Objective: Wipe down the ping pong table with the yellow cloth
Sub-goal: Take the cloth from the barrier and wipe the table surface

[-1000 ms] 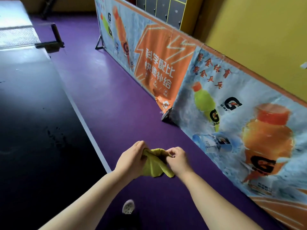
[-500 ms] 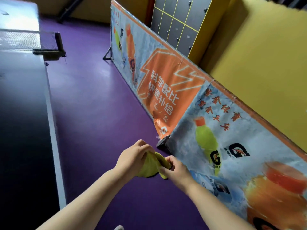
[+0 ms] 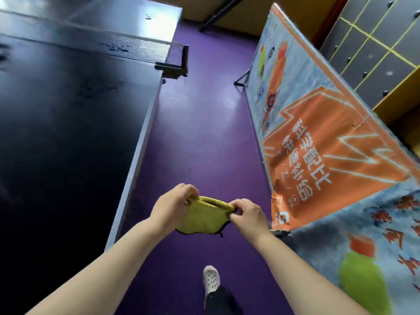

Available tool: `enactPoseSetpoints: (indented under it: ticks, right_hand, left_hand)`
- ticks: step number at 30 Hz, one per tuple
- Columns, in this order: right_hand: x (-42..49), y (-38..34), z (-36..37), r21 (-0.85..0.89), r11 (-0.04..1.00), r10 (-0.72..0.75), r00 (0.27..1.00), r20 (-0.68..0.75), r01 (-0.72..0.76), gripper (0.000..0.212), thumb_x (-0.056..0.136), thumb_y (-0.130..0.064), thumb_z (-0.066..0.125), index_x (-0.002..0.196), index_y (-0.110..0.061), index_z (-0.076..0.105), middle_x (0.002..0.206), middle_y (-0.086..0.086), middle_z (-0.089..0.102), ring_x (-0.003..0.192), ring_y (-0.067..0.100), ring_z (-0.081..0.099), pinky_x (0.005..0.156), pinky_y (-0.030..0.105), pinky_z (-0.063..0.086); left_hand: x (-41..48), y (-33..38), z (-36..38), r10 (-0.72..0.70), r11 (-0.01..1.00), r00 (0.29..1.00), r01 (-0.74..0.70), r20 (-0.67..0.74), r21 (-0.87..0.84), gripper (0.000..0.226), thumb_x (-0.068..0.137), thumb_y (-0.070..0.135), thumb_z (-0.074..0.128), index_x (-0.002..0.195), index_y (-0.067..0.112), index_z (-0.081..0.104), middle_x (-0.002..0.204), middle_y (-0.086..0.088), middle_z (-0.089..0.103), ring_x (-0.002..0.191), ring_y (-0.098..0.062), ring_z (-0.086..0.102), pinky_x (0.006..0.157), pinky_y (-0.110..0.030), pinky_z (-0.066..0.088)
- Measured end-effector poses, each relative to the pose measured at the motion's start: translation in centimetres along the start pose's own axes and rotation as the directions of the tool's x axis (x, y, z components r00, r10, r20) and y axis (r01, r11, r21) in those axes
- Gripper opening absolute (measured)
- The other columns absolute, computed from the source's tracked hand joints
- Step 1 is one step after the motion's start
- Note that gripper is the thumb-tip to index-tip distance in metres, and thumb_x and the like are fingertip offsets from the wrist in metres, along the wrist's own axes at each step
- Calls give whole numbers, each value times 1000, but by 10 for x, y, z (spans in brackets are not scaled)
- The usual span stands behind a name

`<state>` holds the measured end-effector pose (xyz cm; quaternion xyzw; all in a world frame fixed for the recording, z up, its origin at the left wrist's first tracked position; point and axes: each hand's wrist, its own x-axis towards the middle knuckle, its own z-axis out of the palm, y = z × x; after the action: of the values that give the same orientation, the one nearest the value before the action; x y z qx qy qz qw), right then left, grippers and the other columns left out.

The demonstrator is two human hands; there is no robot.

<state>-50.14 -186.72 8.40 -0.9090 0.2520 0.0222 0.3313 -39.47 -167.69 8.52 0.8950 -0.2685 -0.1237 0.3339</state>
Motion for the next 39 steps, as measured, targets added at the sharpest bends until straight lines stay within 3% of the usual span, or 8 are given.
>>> enactPoseSetpoints:
  ticks: [5,9,15,21,25,32,36,39]
  right_hand:
    - [90,-36,9,42,969,-247,951,185,243,37,74,-2,65,73,-39,59,82,-10,62,75,6,56,63,10,41]
    - [139,-83,29,66,901,-425,839,339,429,25,74,-1,67,83,-23,73,79,-13,60,74,6,56,64,11,42]
    - [129,-170,100,158,716,-641,551,534,680,25,74,-4,69,88,-23,76,76,-17,56,65,-2,54,61,12,42]
    - [60,-231,173,244,566,-696,299,653,787,22,80,-13,68,96,-25,75,92,-10,64,84,14,63,77,33,54]
    - [3,-262,212,307,489,-697,154,701,817,23,83,-9,67,101,-20,75,91,-8,62,71,8,63,74,32,56]
    - [-92,-277,294,334,209,-591,-154,792,919,31,95,-19,60,125,-22,66,126,1,58,110,21,60,87,26,44]
    - [-118,-256,326,371,71,-347,-325,879,926,71,94,-10,57,154,-26,23,164,0,6,133,26,45,99,31,43]
    - [-123,-228,346,476,-209,-299,-519,800,854,84,92,-14,58,156,-25,4,159,4,-21,150,29,0,117,45,26]
  left_hand:
    - [10,-21,-18,-287,955,956,281,-53,-100,26,83,13,47,98,31,59,95,12,56,85,-11,57,75,-27,47]
    - [-7,-33,-33,-521,841,832,463,-188,-280,32,81,8,43,91,33,59,91,12,56,84,-8,55,76,-28,48]
    - [-81,-55,-40,-774,632,473,615,-420,-471,27,86,7,48,91,31,59,92,12,55,83,-5,54,72,-23,46]
    - [-165,-80,-37,-848,445,113,681,-517,-581,23,89,7,52,99,26,61,96,9,54,82,-6,53,62,-15,38]
    - [-217,-96,-31,-874,303,-90,667,-477,-681,24,89,6,50,101,25,60,101,10,54,84,-8,53,61,-20,39]
    - [-307,-125,0,-904,28,-316,627,-288,-778,17,88,13,54,102,22,59,106,5,59,84,-15,56,65,-28,42]
    - [-345,-137,18,-924,-74,-343,598,-171,-798,15,89,23,58,104,23,59,106,7,59,84,-11,53,66,-27,39]
    - [-361,-142,26,-929,-101,-351,543,-116,-834,24,90,24,59,114,22,58,112,6,59,92,-10,57,75,-27,45]
